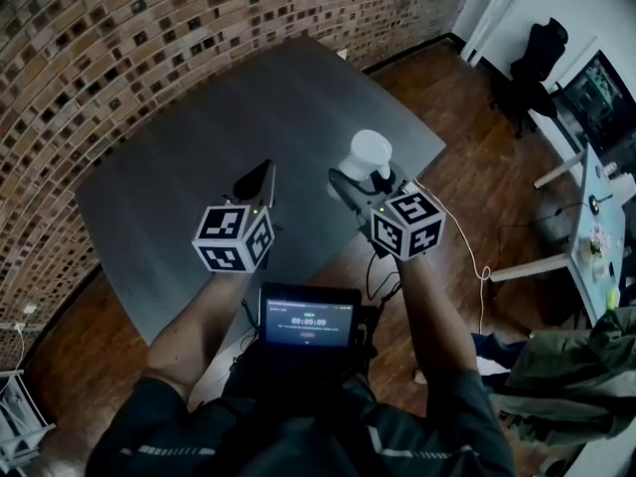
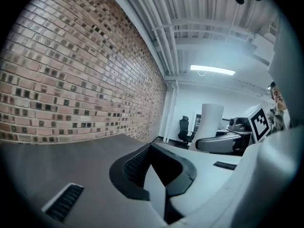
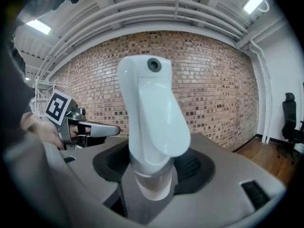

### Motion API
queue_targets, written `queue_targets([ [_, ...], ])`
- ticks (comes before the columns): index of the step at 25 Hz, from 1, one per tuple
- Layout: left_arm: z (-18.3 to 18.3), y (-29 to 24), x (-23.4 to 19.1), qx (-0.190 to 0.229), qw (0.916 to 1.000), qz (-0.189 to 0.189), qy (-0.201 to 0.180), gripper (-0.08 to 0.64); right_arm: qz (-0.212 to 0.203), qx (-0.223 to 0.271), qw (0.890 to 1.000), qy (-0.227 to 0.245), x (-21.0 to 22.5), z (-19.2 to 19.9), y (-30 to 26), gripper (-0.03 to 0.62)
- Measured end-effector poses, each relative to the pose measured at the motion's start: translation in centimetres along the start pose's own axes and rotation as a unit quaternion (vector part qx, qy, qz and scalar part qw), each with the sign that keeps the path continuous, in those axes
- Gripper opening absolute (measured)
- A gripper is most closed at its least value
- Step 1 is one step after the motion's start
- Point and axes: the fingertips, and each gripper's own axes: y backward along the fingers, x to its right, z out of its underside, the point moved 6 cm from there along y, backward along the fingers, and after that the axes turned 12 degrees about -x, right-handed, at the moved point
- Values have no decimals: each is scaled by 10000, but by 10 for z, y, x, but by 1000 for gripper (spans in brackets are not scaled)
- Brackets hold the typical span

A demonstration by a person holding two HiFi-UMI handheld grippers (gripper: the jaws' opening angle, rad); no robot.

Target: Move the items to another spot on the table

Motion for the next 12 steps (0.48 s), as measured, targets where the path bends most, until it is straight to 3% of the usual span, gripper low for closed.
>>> queue_targets([
  [12, -9, -68, -30, -14, 9982, -566, 189, -9, -433, -108, 9988, 207, 70, -31, -62, 275],
])
